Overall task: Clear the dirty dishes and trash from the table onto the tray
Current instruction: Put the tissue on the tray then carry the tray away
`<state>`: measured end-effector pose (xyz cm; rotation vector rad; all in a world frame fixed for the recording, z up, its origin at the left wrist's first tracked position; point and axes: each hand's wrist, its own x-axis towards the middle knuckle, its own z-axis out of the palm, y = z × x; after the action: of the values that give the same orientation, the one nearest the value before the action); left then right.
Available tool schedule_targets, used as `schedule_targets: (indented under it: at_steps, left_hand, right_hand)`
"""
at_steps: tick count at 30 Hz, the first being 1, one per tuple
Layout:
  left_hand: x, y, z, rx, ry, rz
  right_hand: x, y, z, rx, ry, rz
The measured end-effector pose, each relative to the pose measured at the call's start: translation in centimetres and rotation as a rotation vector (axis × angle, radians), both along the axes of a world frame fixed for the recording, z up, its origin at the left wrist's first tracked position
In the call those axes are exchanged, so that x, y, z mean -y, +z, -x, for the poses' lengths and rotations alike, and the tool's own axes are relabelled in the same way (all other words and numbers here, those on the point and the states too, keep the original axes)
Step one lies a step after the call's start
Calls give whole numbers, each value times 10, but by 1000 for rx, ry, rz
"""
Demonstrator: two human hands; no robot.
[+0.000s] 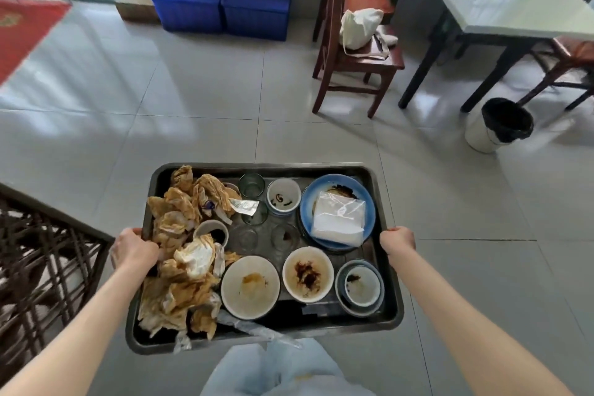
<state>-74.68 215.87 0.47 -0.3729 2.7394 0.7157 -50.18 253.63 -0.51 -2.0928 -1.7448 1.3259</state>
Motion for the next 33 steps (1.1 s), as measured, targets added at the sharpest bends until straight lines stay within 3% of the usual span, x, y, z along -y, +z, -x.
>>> schedule_targets:
  at_steps: [16,33]
  left_hand:
    - [-176,7,355,-28,55,-67]
    - [-343,14,758,-21,66,-9]
  right_hand:
    - [-178,1,373,13,-9,-5]
    - [-351,-9,787,2,70,13]
